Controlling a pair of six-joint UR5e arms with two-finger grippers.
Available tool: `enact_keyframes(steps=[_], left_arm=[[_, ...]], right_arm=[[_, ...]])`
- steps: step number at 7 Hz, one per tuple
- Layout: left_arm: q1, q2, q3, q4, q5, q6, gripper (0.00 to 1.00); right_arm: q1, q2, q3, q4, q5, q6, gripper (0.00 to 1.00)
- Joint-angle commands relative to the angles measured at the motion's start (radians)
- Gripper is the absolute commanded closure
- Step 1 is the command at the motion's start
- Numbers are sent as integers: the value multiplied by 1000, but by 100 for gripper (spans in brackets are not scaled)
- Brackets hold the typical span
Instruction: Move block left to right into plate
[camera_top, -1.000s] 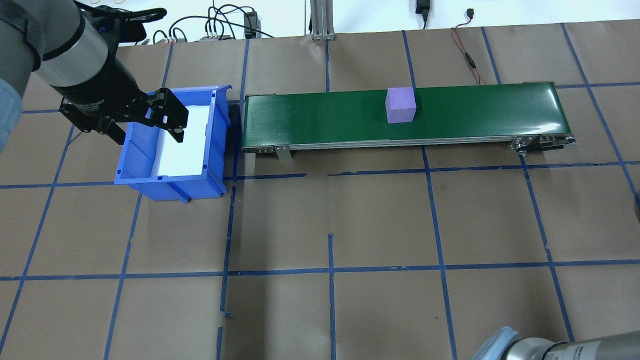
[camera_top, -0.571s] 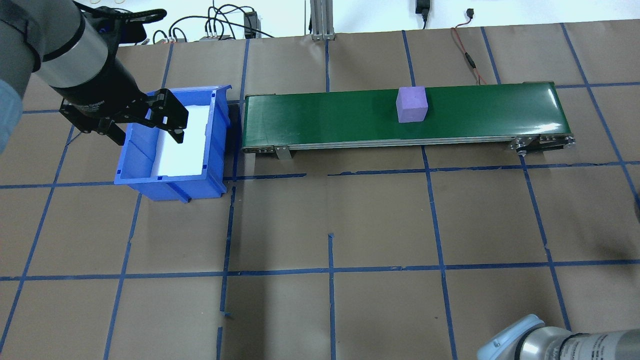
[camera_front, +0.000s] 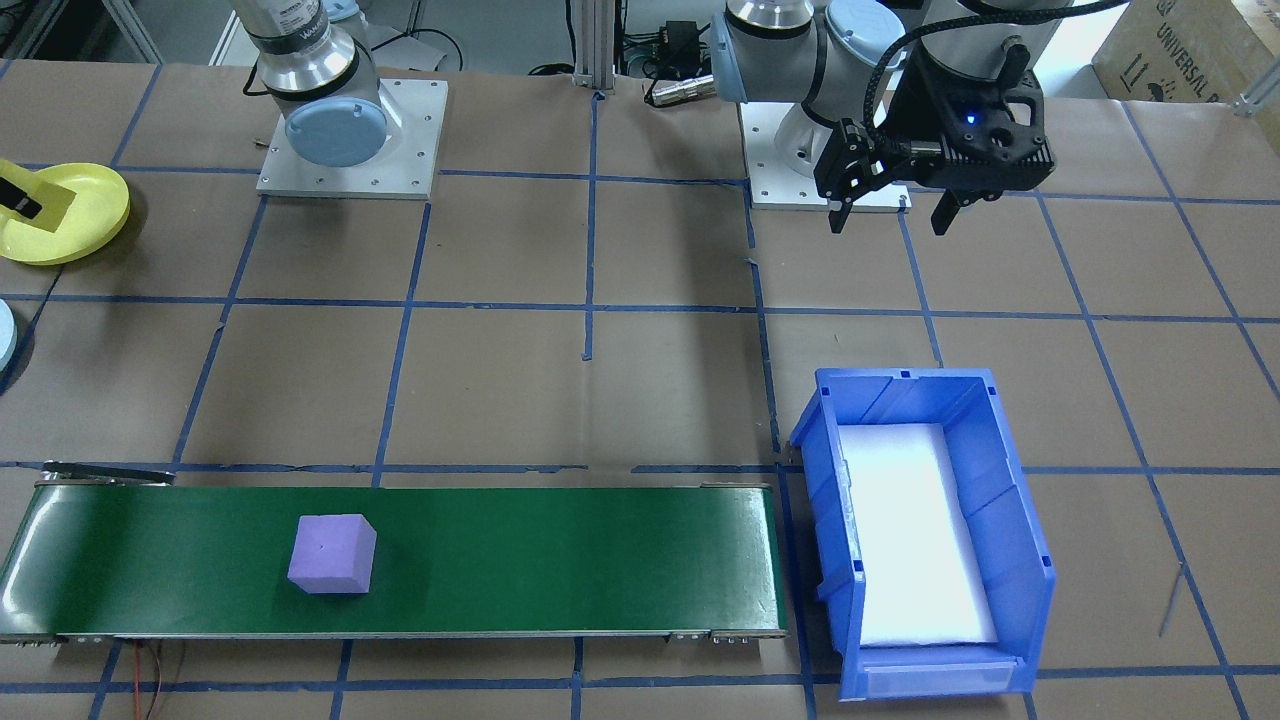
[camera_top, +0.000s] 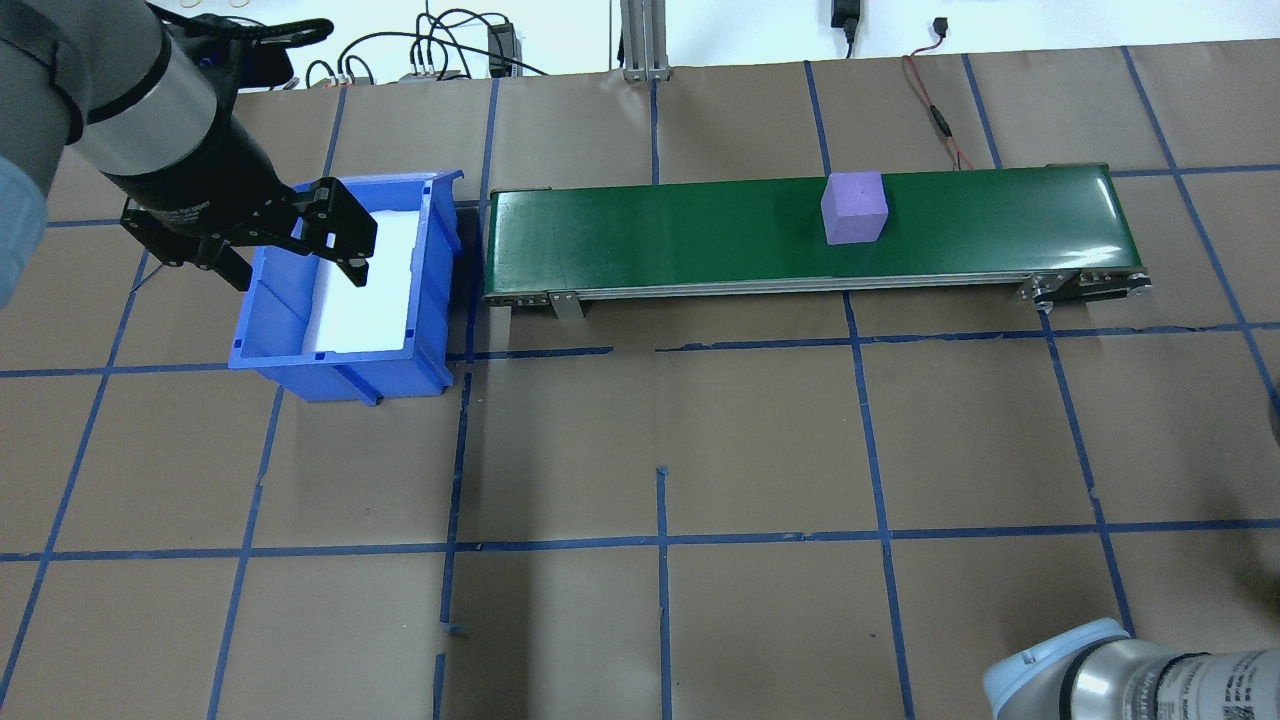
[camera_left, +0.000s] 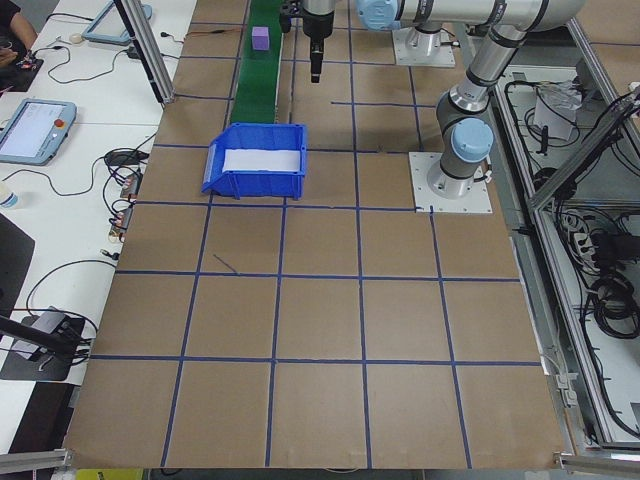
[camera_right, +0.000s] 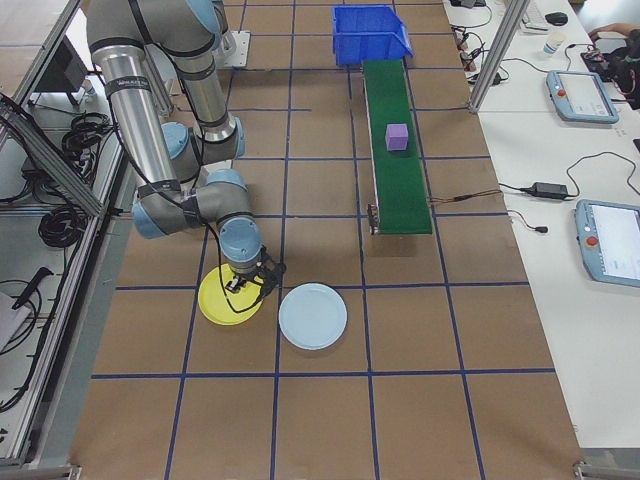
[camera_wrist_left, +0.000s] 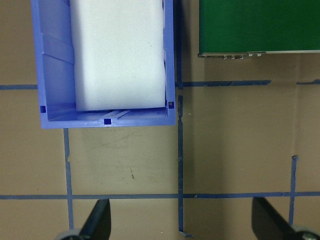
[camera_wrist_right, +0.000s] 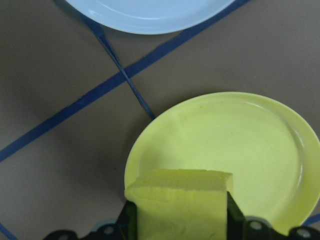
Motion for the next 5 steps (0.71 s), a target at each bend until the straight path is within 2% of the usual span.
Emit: enact_keyframes(steps=[1,3,4,5], left_arm=[[4,-1,-2,0,0,2,0],[4,-2,0,0,0,2,0],[2,-2,0,0,0,2,0],[2,-2,0,0,0,2,0]], right_arm=[[-20,12,-5,-2,-46,-4,0],[-6,9,-8,18,-32,8,0],[70,8,-32,1,-9,29,0],[219,8,-101,16,6,121,0]])
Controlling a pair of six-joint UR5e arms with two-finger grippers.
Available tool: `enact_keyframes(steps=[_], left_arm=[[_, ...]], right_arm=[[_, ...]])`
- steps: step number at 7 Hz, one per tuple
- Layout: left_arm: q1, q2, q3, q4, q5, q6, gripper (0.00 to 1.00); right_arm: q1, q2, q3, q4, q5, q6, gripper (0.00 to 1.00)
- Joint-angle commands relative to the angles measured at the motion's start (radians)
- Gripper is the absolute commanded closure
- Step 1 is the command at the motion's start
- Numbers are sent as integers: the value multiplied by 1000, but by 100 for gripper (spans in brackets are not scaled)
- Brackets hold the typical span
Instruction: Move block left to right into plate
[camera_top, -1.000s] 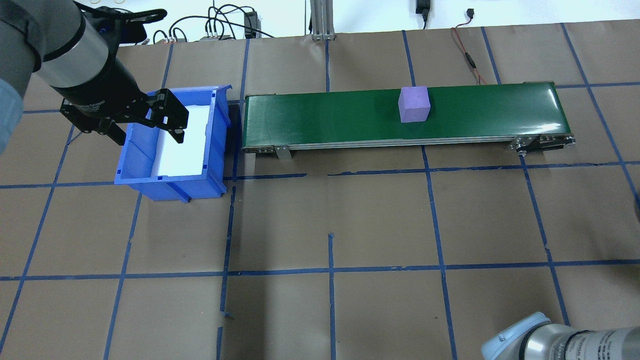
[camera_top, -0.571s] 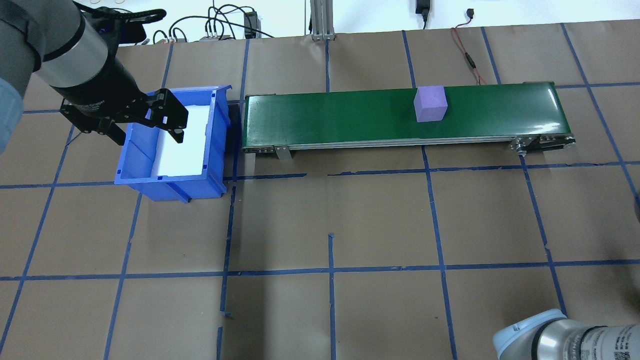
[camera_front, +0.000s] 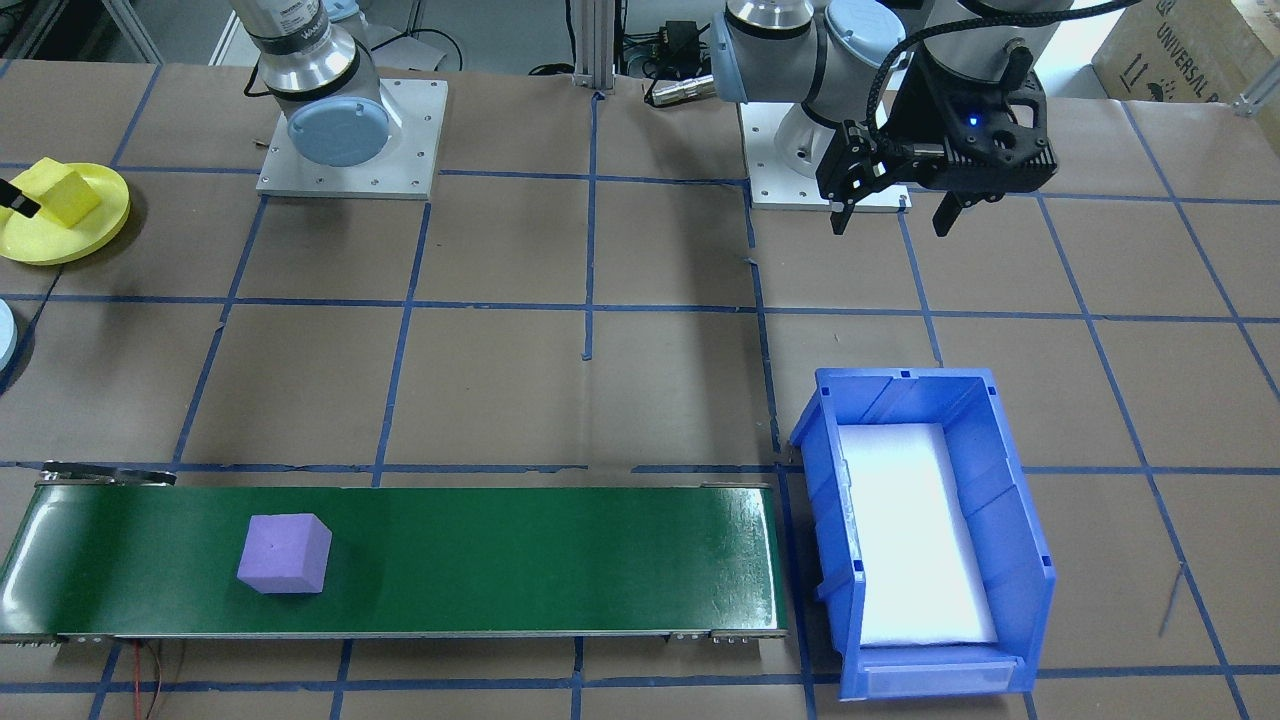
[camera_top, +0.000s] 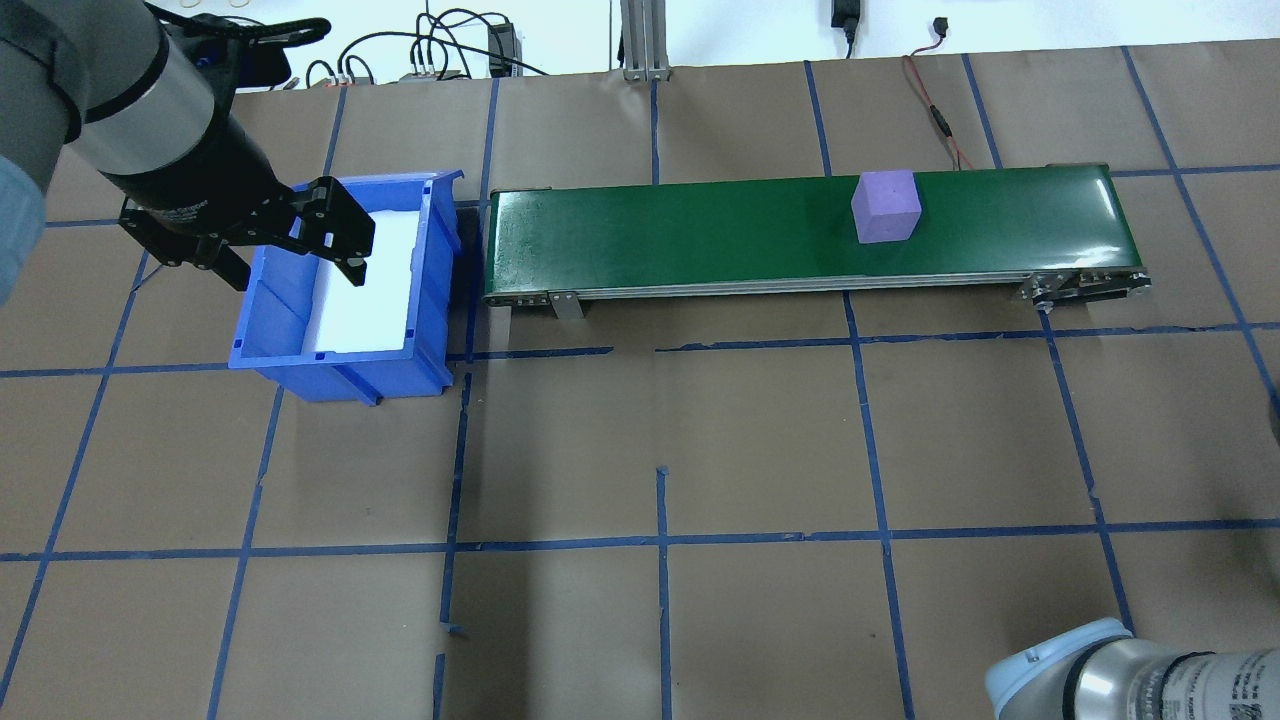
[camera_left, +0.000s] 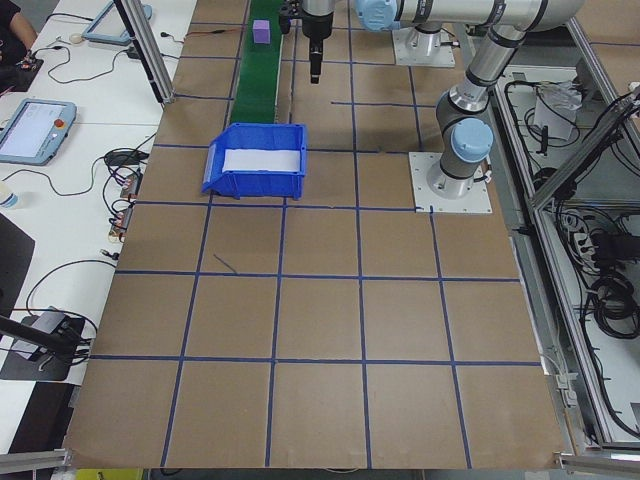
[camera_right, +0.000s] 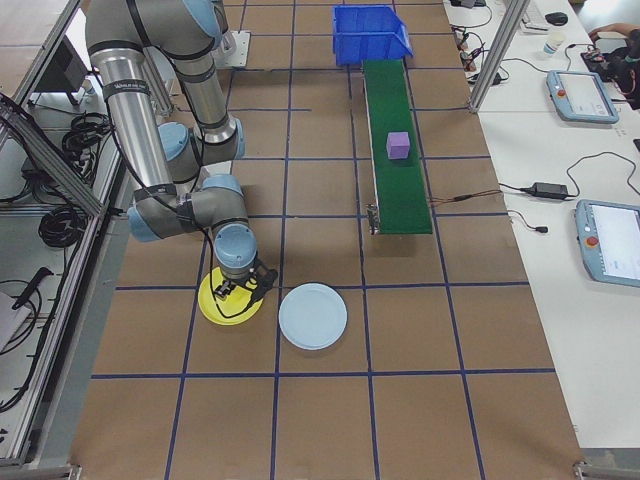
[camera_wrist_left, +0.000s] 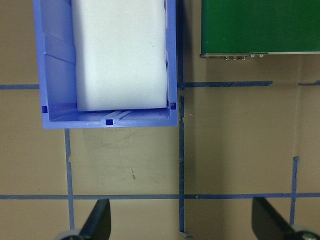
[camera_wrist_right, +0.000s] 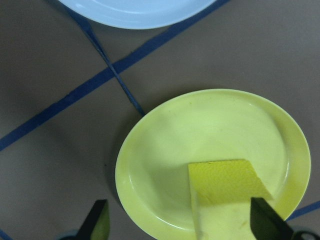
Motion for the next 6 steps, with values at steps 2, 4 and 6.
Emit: enact_keyframes(steps=[2,4,6], left_arm=[[-1,0,0,0,0,0,0],[-4,1,-5,0,0,0,0],[-4,1,-5,0,0,2,0]], right_arm=[[330,85,-190,-47,87,190,0],[480,286,-421,-56,199,217,0],[559,296,-459,-84,386,290,0]])
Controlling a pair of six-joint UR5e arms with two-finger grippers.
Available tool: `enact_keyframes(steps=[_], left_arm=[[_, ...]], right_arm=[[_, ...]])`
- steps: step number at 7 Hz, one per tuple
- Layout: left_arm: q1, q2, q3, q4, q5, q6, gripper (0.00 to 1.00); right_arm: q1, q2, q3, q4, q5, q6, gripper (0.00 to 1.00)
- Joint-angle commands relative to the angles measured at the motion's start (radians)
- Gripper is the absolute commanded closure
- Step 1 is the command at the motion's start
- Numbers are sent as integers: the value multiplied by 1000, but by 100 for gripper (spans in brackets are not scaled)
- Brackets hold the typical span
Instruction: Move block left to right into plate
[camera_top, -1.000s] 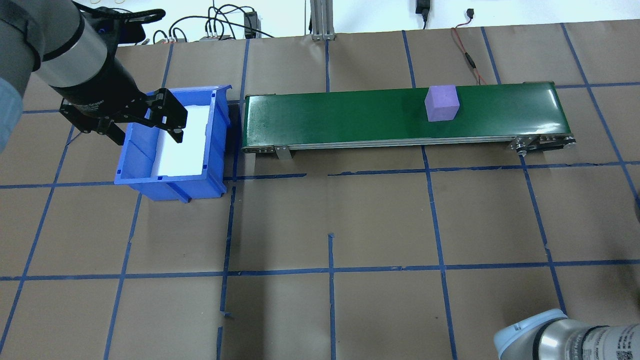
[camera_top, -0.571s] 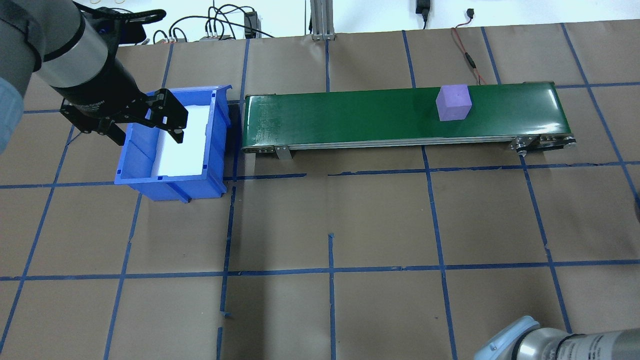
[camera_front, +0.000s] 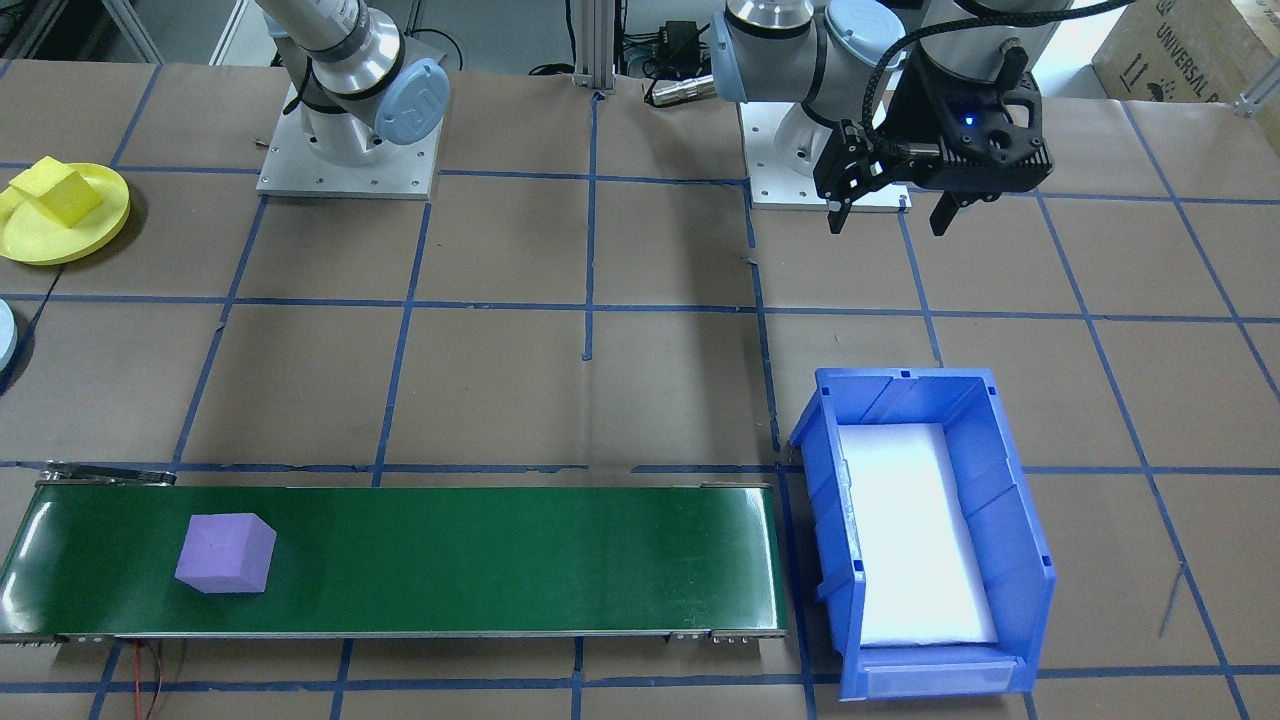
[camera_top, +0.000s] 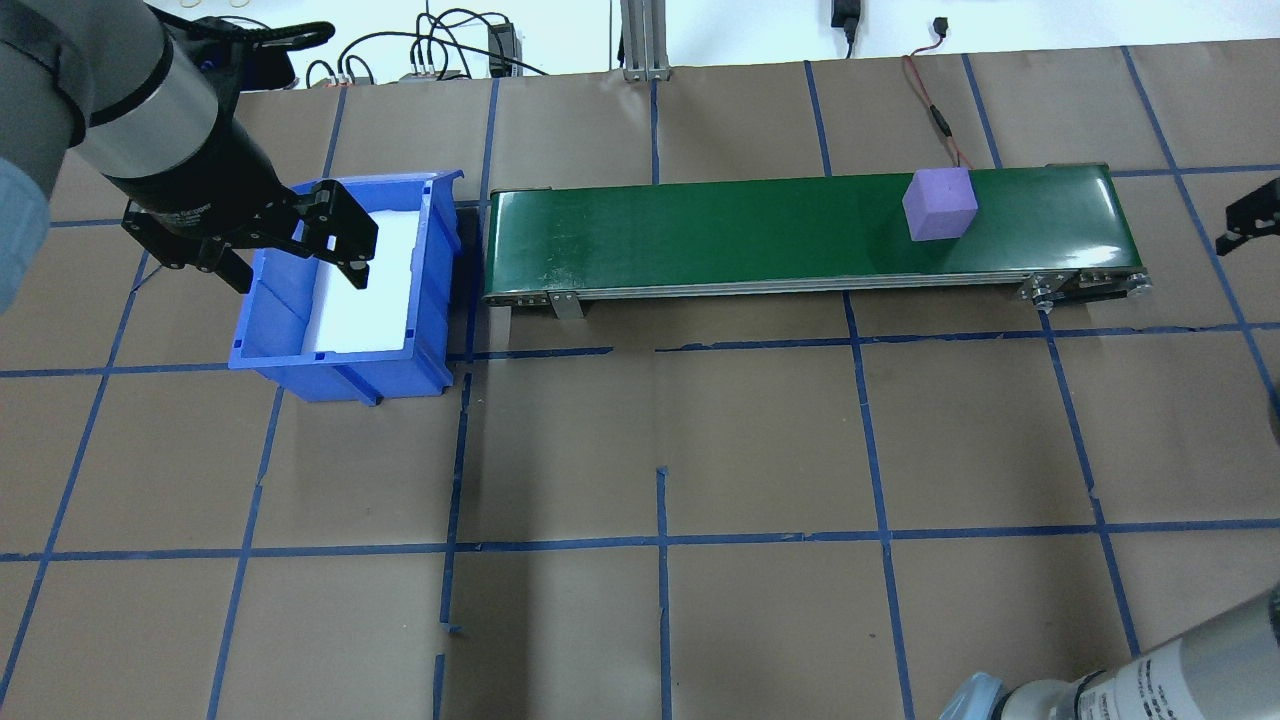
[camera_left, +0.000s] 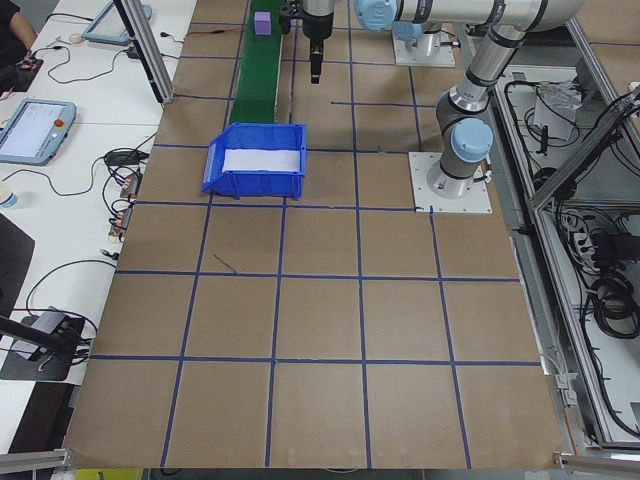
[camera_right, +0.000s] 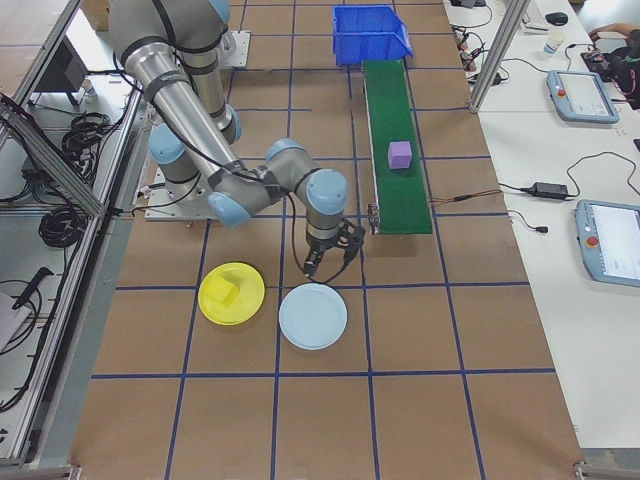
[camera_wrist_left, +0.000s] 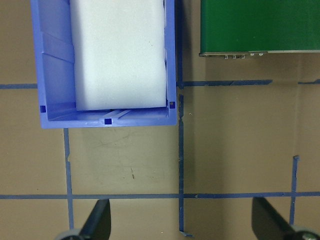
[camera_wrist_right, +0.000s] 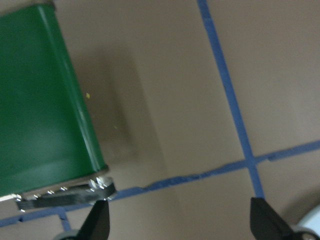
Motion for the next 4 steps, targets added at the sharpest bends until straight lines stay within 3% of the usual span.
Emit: enact_keyframes(steps=[1,2,4], left_arm=[[1,0,0,0,0,1,0],[0,0,-2,0,0,1,0],[1,0,-2,0,2,1,0]], right_arm=[[82,37,-38,-22,185,72,0],[137,55,-39,-77,189,144,0],[234,72,-38,-132,257,248,0]])
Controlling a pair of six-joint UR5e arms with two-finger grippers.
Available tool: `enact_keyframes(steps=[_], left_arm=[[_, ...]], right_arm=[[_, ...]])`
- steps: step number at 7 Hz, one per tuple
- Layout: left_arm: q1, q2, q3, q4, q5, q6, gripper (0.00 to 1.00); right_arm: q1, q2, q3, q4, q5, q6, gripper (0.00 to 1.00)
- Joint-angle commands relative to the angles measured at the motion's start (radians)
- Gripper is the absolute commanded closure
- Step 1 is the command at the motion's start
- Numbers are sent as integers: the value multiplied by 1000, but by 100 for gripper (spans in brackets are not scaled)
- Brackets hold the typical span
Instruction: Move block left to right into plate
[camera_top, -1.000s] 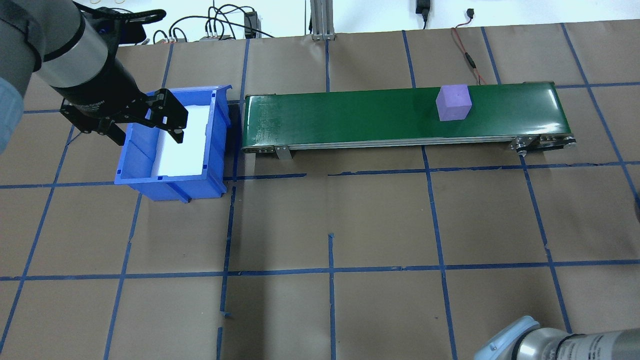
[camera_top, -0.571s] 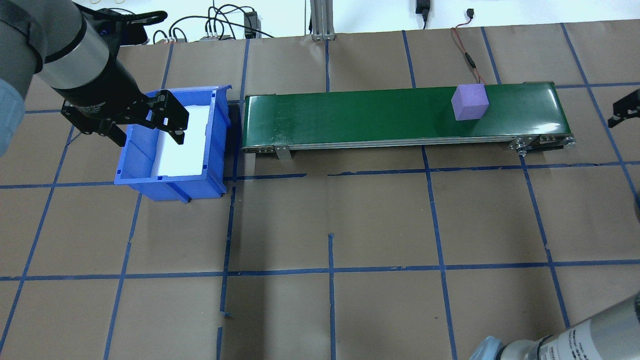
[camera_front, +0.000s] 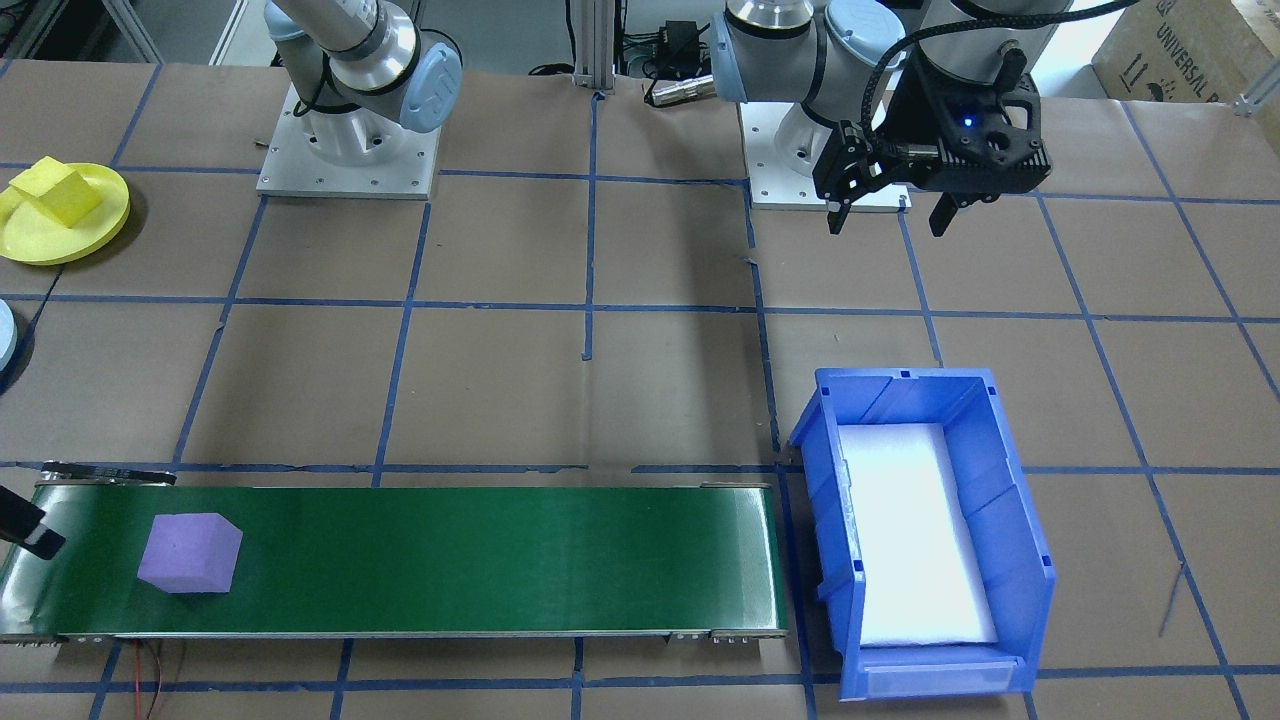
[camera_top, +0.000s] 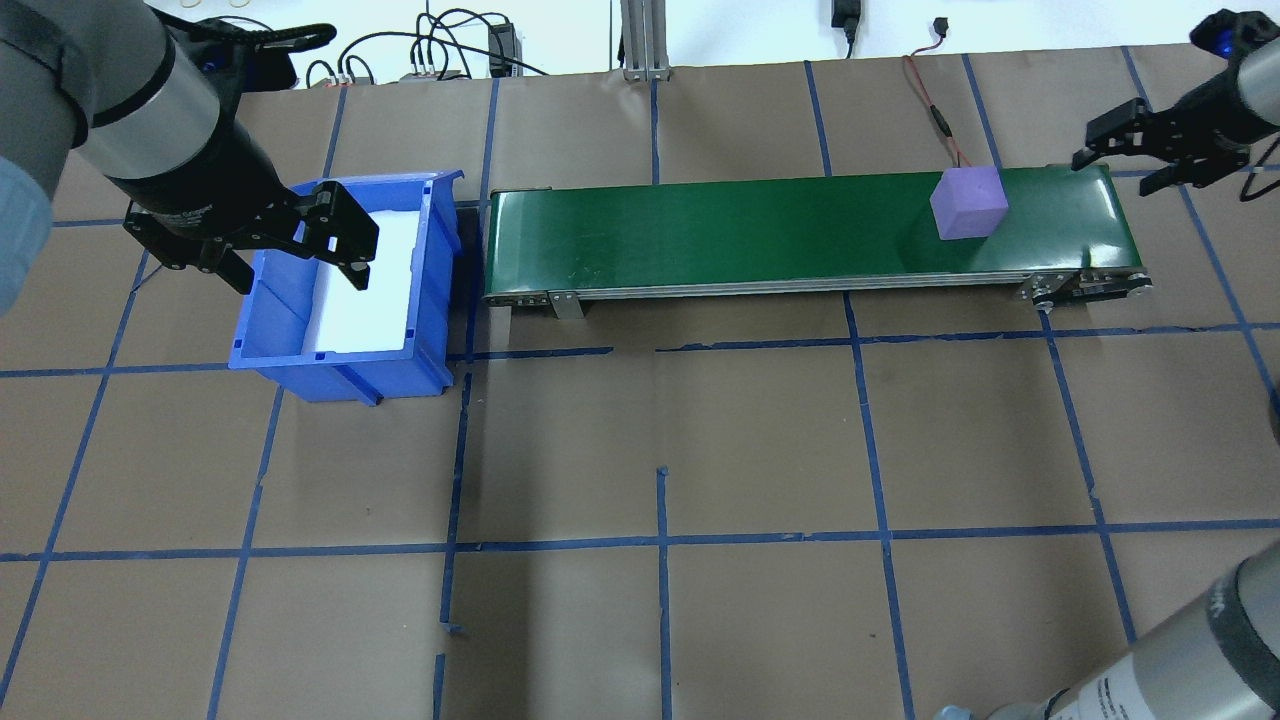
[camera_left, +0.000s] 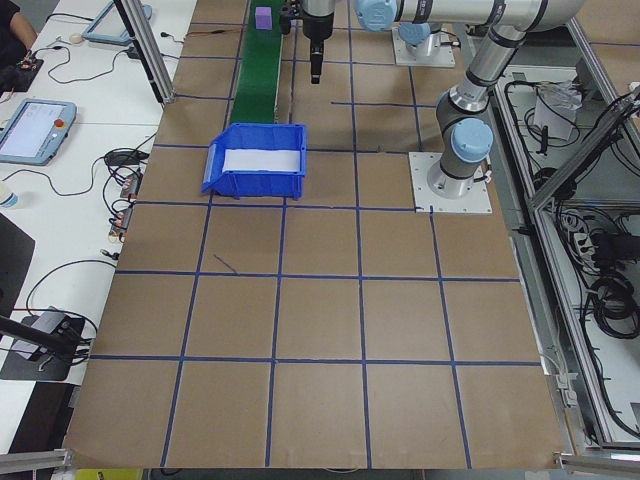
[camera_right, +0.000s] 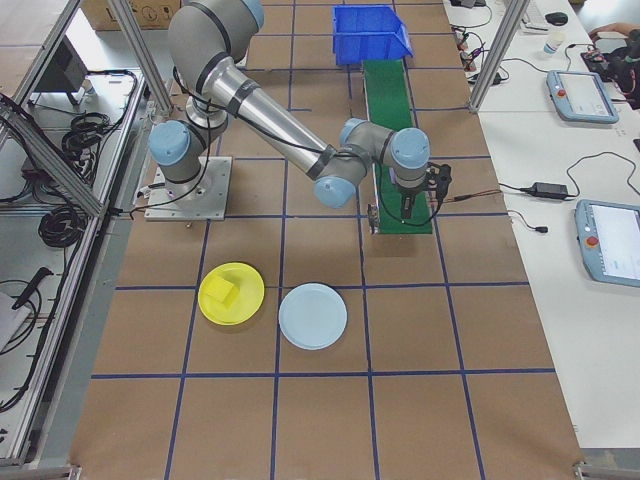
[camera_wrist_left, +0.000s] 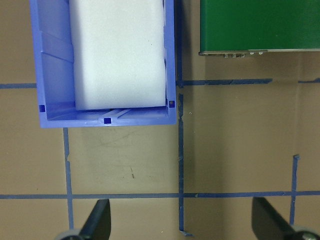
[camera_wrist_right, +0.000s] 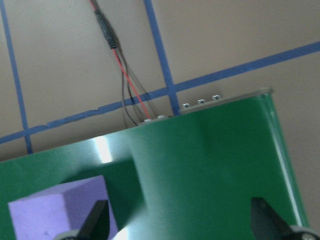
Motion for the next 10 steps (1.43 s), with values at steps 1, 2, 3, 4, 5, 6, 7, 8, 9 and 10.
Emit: enact_keyframes(steps=[1,2,3,4,5,6,7,8,9,10], left_arm=[[0,0,-1,0,0,0,0],[-2,0,-1,0,0,0,0],[-2,0,-1,0,0,-1,0],[-2,0,-1,2,-2,-2,0],[-2,0,-2,3,-2,-2,0],[-2,0,-4,3,0,-2,0],[-2,2,-5,2,3,0,0],[-4,0,-5,5,-2,-5,0],[-7,0,-7,6,-3,-6,0],[-4,2,-9,5,0,1,0]], right_arm=[[53,29,0,-51,39,60,0],[61,35,9,-63,39,59,0],[61,52,10,-65,39,53,0],[64,55,10,-64,40,54,0],[65,58,16,-65,40,47,0],[65,64,24,-62,36,31,2],[64,58,23,-62,36,30,2],[64,63,30,-62,33,28,2],[64,60,52,-62,22,30,3],[64,57,78,-60,5,31,36]])
